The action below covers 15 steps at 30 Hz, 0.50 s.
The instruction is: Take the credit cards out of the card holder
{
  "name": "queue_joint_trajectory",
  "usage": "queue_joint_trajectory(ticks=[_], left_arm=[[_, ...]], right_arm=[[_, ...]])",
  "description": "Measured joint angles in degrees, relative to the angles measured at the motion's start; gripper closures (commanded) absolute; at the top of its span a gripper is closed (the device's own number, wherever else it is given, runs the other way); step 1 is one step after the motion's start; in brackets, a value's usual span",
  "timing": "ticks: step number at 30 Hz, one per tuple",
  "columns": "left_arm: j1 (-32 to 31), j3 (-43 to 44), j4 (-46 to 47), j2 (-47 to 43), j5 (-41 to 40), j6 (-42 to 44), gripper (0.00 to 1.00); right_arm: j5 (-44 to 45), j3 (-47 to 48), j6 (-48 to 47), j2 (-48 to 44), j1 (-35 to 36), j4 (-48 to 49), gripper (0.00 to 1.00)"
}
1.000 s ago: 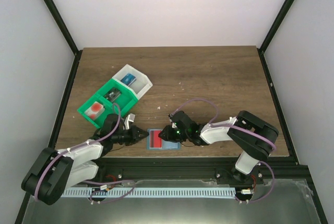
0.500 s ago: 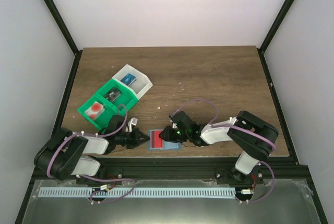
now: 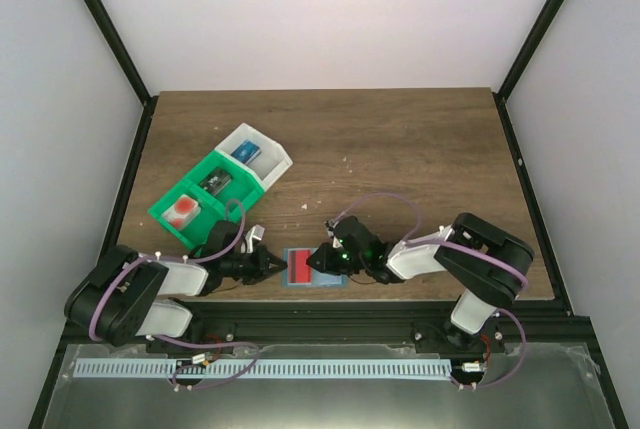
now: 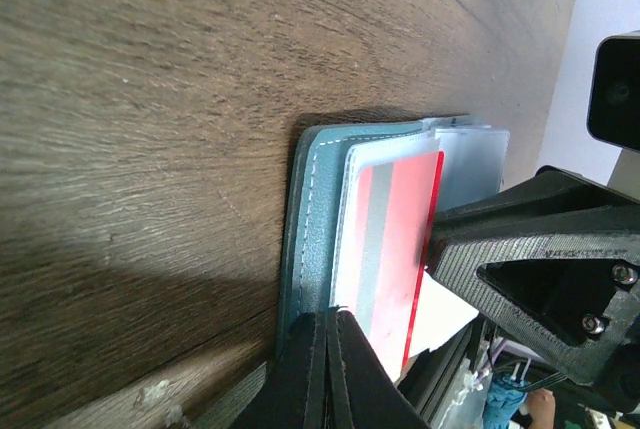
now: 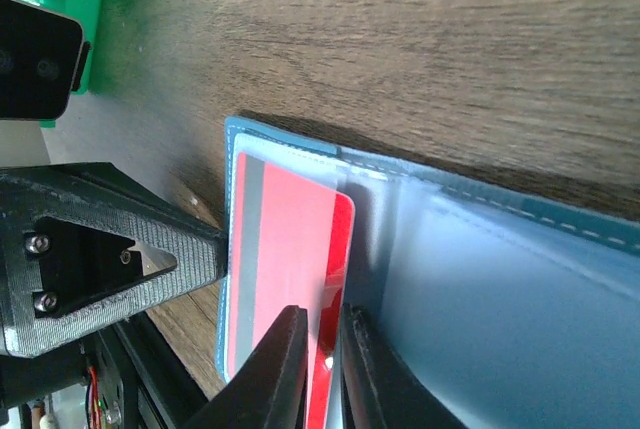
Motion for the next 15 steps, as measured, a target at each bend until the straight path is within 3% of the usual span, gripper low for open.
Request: queue_joint_trajectory(ticks=[4, 15], left_arm=[[-0.22, 0.00, -0.46, -0.52, -0.61, 0.20, 0.99], [-0.22, 0.00, -0.48, -0.48, -0.63, 0.81, 0.98]], right_arm=[[-0.37, -1.11, 0.68, 0.00, 0.00, 1.70, 0.99], [-0.70, -4.66, 1.05, -2.82, -0.44, 4.44, 1.00]])
